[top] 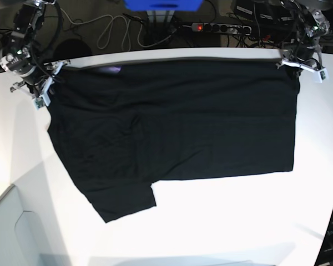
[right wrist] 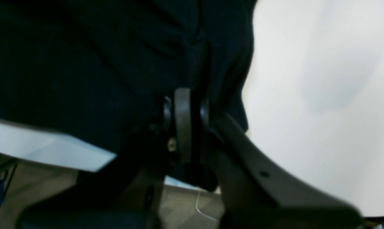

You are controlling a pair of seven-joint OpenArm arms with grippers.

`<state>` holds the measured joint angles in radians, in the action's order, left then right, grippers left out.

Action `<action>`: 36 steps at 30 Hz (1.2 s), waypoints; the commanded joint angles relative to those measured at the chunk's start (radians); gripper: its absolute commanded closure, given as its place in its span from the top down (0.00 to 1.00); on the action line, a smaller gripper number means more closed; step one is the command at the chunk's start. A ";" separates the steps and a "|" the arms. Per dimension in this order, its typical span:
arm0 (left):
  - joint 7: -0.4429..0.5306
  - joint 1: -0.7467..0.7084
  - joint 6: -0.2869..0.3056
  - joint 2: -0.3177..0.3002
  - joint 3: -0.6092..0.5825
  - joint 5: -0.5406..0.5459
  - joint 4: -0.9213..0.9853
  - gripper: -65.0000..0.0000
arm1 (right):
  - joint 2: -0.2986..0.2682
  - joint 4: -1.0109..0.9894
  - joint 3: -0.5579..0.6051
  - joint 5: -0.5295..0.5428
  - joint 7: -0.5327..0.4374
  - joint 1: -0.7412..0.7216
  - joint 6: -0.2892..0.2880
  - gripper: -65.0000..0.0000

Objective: Fold the T-shirt properly

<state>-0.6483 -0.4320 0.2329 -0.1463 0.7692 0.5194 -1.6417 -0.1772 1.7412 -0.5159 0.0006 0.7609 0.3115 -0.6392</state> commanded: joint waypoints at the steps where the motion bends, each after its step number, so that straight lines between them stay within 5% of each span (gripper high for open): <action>1: 0.018 -0.003 0.001 -0.011 0.008 0.006 -0.013 0.00 | -0.011 0.036 -0.008 0.009 -0.019 -0.002 -0.026 0.00; 29: 0.023 -0.003 0.001 -0.017 0.009 0.003 -0.012 0.00 | -0.037 -0.036 -0.008 0.003 -0.019 -0.116 -0.026 0.00; 36: 0.025 -0.003 0.001 -0.017 0.006 0.006 -0.012 0.00 | -0.057 -0.117 0.000 0.003 -0.019 -0.117 -0.026 0.22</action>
<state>-0.6476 -0.4320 0.2333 -0.1493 0.7692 0.5163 -1.6409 -0.2184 1.6062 -0.5102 -0.0010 0.7567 0.2031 -0.6395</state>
